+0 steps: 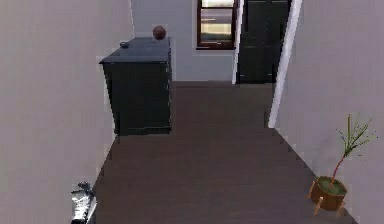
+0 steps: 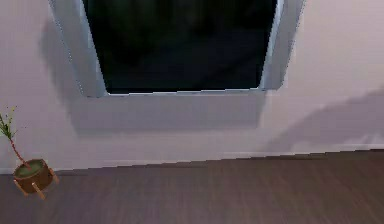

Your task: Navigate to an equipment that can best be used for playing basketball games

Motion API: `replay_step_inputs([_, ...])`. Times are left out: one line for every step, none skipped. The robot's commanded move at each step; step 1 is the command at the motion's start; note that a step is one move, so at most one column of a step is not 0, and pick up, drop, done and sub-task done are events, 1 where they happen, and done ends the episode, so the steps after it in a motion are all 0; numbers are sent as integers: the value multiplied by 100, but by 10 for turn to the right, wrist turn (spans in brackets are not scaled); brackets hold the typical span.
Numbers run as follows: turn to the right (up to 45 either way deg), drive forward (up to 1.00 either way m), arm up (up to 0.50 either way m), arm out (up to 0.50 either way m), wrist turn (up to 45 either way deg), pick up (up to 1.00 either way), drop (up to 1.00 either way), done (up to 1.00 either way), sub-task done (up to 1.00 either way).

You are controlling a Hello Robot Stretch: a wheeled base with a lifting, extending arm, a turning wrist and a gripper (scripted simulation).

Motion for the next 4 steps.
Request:
replay_step_inputs([0, 100, 0, 0, 0, 0, 0, 0, 0])
replay_step_inputs([60, 0, 0, 0, 0, 0, 0, 0, 0])
replay_step_inputs([0, 55, 0, 0, 0, 0, 0, 0, 0])
replay_step_inputs([330, 0, 0, 0, 0, 0, 0, 0, 0])
